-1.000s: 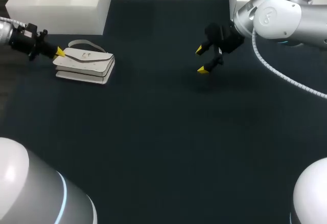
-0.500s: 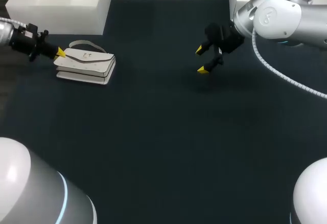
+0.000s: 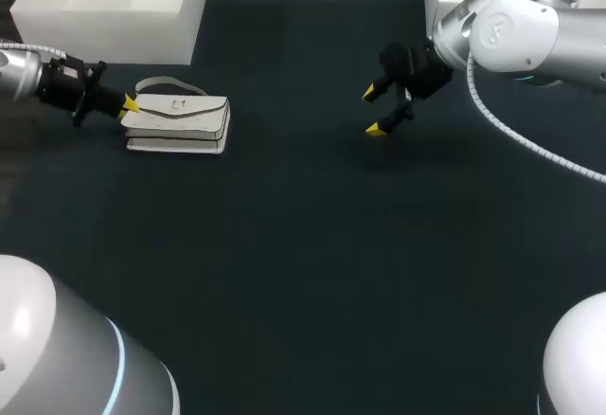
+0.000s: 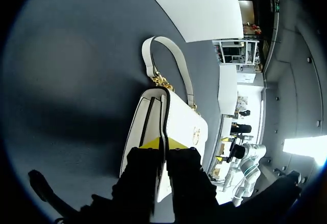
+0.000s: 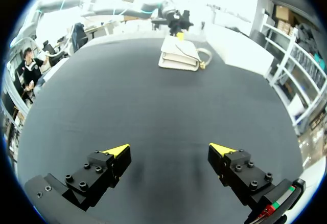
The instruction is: Pick up the bag, open it, inspect its contents, close it, and place it on the opposite side
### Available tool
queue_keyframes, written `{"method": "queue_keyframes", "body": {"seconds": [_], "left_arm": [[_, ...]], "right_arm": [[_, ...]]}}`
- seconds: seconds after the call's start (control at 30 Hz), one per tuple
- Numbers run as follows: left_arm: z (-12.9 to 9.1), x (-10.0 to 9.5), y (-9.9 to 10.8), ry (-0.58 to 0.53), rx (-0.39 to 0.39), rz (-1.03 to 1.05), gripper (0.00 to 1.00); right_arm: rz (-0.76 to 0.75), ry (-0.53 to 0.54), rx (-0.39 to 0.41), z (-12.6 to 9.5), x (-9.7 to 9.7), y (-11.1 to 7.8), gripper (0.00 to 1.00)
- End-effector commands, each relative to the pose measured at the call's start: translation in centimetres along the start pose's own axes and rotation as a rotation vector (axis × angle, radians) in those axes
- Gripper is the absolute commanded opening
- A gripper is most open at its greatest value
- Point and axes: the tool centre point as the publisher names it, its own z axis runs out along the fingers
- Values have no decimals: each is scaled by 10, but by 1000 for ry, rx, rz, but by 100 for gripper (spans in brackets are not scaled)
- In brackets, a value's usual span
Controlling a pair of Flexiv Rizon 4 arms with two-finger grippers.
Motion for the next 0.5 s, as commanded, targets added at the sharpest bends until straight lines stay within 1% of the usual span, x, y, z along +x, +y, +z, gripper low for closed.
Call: {"method": "queue_keyframes", "body": {"seconds": [0.03, 0.23, 0.37, 0.5], "left_arm": [[5, 16, 24, -20, 348, 3, 0], [23, 33, 40, -78, 390, 50, 0], [34, 37, 49, -88, 425, 38, 0], [43, 36, 57, -89, 486, 19, 0]], "right_arm": [[0, 3, 0, 0, -1, 0, 100], [0, 3, 0, 0, -1, 0, 100], [0, 3, 0, 0, -1, 0, 100], [0, 3, 0, 0, -1, 0, 100]]}}
